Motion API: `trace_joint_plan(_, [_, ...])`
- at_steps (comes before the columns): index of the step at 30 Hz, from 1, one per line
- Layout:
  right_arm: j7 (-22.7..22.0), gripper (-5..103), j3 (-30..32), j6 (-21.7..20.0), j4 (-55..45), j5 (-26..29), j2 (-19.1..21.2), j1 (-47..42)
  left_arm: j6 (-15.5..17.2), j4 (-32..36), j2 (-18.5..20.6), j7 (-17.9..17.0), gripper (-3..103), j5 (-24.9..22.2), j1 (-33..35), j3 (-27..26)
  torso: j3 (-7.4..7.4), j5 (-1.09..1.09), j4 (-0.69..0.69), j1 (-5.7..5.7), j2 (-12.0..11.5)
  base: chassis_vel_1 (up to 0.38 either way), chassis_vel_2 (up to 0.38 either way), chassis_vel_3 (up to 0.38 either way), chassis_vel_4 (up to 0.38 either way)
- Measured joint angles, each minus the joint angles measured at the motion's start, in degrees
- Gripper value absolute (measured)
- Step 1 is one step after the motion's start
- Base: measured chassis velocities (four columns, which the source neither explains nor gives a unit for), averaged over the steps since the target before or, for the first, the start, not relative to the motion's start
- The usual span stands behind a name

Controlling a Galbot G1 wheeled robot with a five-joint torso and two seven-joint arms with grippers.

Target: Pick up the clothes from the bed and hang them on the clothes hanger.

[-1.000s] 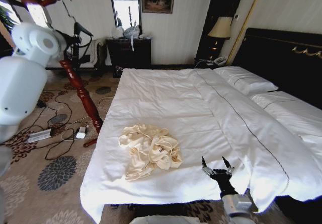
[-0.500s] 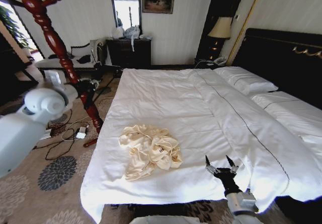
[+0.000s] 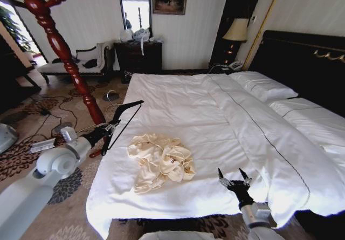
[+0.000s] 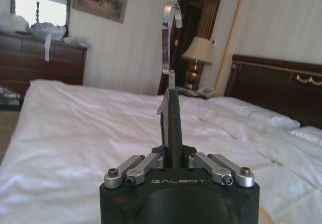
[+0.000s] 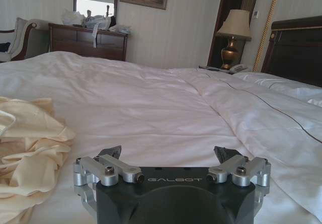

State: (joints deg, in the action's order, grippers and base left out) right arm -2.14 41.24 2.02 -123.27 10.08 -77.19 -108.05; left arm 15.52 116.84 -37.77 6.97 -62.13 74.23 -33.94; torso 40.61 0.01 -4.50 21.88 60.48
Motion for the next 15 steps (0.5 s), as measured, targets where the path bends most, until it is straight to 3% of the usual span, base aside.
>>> trace_joint_plan(2, [0.03,100,-0.09,0.02,-0.01,-0.22,-0.01,-0.06,-0.34,0.14,-0.29,0.55,15,0.87,1.27,0.05,0.00,0.00,0.03,0.00,0.00,0.000,0.000,0.000,0.000])
trace_joint_plan(4, [0.07,100,-0.52,0.05,0.05,-0.70,0.29,-0.16,-4.52,-0.33,-0.89,3.95,15,5.49,6.05,-0.13,0.00,-0.01,0.05,0.00,0.00,0.000,0.000,0.000,0.000])
trace_joint_plan(6, [0.09,100,-0.67,0.07,0.16,-0.85,0.49,-0.16,-5.54,-0.61,-0.90,5.26,15,7.08,7.47,-0.54,0.00,-0.02,0.04,0.00,0.00,0.000,0.000,0.000,0.000])
trace_joint_plan(9, [0.18,100,-1.37,0.26,0.50,-1.71,1.34,-0.20,-10.22,-1.69,-0.41,11.43,15,11.82,12.52,-3.31,0.00,-0.01,0.06,0.00,0.00,0.000,0.000,0.000,0.000])
trace_joint_plan(13, [0.31,100,-2.49,0.25,0.23,-2.42,2.36,0.07,-12.66,-1.75,-0.01,15.15,15,12.34,16.18,-7.32,0.00,-0.01,0.01,0.00,0.00,0.000,0.000,0.000,0.000])
trace_joint_plan(15, [0.35,100,-3.61,-0.58,-0.10,-2.39,3.99,1.00,-13.68,-1.65,-0.14,16.29,15,12.03,18.35,-9.79,0.00,0.00,0.04,0.00,0.00,0.000,0.000,0.000,0.000])
